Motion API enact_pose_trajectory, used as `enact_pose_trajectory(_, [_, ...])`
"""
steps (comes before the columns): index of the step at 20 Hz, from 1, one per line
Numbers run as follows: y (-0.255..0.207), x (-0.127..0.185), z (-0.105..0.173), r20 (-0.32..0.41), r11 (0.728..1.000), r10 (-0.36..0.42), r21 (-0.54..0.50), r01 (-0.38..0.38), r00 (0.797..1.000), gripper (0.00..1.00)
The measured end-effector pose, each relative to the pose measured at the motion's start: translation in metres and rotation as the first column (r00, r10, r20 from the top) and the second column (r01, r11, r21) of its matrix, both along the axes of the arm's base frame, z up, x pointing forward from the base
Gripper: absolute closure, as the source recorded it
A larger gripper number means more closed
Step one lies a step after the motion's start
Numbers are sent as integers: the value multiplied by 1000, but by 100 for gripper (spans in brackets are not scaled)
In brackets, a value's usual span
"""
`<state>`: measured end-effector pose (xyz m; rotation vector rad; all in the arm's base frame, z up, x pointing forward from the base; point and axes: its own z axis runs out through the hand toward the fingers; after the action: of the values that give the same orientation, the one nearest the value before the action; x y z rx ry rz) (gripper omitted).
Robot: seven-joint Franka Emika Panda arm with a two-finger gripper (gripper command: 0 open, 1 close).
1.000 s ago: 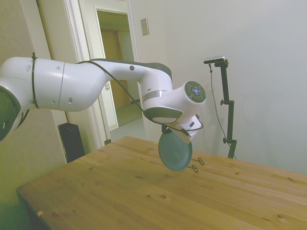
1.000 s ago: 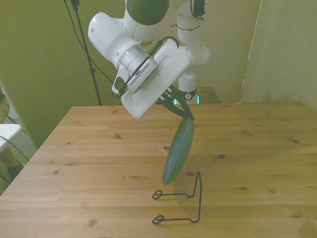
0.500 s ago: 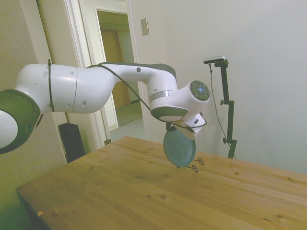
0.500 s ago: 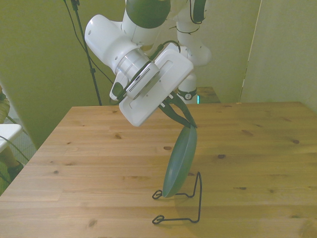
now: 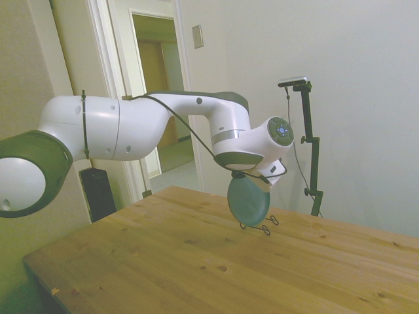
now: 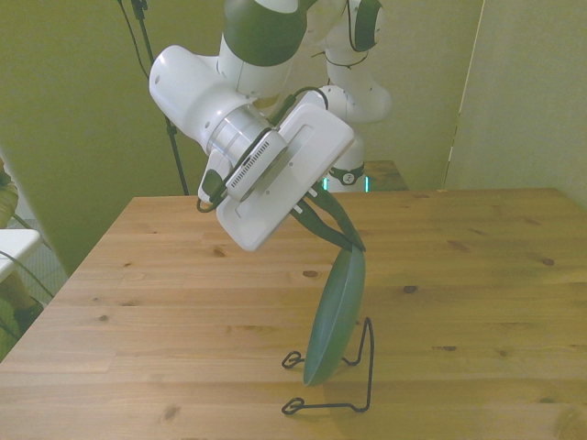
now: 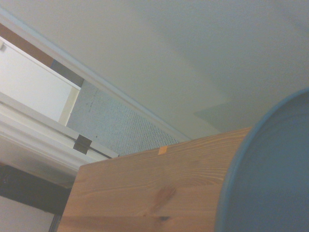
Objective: Load the plate
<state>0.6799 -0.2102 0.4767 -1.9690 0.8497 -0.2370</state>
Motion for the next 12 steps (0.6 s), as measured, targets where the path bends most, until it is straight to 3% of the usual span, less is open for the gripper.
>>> enact_pose_trajectory(12, [6,20,-8,24,999,18,45,-19,1000,100])
